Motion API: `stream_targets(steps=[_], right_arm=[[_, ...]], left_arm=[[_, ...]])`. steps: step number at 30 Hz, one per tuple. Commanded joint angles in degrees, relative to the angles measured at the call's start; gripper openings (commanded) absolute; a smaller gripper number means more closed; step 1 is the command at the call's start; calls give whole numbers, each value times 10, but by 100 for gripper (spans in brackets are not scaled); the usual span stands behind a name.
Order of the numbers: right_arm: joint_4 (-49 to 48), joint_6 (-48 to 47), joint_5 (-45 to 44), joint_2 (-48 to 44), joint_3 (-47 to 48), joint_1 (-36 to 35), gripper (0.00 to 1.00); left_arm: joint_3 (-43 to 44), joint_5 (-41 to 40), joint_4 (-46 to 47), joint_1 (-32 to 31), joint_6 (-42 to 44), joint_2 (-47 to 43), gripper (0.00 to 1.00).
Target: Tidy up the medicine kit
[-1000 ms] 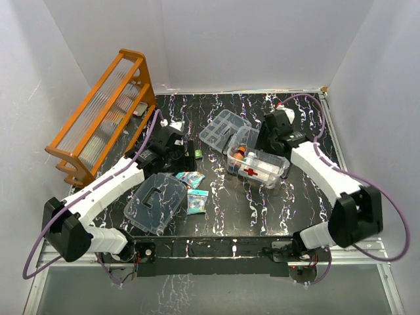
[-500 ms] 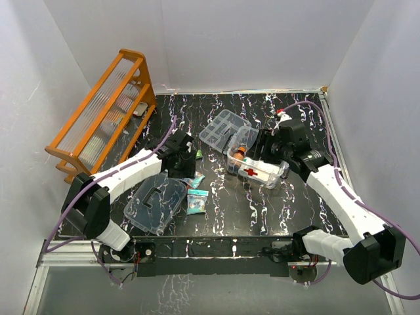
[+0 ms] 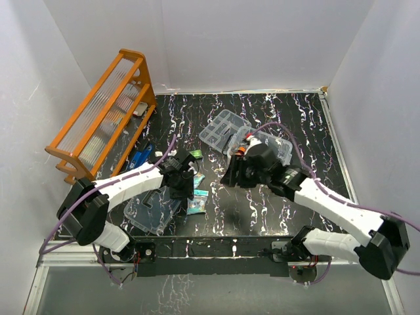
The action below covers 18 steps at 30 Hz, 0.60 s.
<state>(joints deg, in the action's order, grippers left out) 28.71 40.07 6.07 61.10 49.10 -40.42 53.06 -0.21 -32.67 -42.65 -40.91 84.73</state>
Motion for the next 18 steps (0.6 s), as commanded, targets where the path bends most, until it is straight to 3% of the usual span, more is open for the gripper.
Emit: stream_targets(steps=[1, 9, 18], right_arm=[[-71, 78, -79, 41, -12, -89, 52], [-178, 133, -107, 157, -42, -165, 50], [-220, 172, -160, 256, -41, -175, 49]], left_arm=[[-32, 13, -8, -6, -38, -38, 37], [-62, 41, 38, -7, -52, -26, 34], [-79, 41, 57, -7, -57, -3, 28]])
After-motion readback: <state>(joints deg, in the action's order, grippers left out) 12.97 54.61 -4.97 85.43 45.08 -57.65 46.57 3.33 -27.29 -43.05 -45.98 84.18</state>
